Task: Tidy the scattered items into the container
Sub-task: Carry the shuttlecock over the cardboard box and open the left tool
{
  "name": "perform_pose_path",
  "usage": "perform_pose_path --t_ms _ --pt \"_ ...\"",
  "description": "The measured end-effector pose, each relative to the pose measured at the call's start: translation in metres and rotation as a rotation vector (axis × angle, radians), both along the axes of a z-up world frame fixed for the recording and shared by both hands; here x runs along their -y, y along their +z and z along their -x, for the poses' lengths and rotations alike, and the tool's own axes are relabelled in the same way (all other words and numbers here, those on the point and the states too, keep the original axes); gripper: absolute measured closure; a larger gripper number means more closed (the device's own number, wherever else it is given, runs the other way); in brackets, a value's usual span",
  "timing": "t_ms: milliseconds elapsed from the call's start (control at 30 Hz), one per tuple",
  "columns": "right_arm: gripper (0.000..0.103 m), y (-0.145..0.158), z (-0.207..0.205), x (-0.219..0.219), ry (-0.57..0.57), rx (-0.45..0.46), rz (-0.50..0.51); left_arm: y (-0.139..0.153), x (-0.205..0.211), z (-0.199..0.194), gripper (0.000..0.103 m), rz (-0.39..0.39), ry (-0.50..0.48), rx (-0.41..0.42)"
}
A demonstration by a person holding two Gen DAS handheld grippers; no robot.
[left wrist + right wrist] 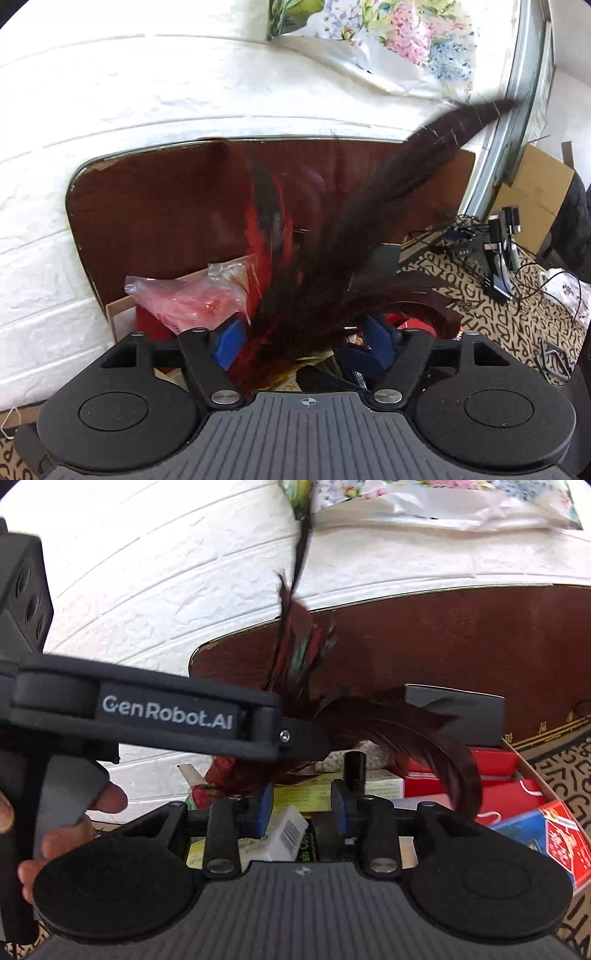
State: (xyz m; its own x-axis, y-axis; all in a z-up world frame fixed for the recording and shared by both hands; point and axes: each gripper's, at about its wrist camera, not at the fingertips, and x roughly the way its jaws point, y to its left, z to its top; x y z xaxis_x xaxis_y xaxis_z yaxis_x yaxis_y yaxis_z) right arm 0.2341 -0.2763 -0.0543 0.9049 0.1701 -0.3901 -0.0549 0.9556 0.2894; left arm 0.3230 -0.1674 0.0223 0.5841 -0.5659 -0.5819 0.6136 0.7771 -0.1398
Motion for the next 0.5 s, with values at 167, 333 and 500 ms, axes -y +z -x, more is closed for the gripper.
perform_pose_path --t_ms 167,333,500 --pt "0.061 -0.007 -0.002 -0.004 0.01 -0.002 -0.01 -0.003 0.003 0.002 0.014 -0.009 -0.008 0.002" --pt "0.067 0.011 0.026 -0.012 0.102 0.042 0.003 0.002 0.013 0.003 0.014 -0.014 -0.049 -0.011" --pt "0.07 0.024 0.028 -0.015 0.123 0.091 0.018 0.005 0.016 0.006 0.014 -0.033 -0.095 -0.007"
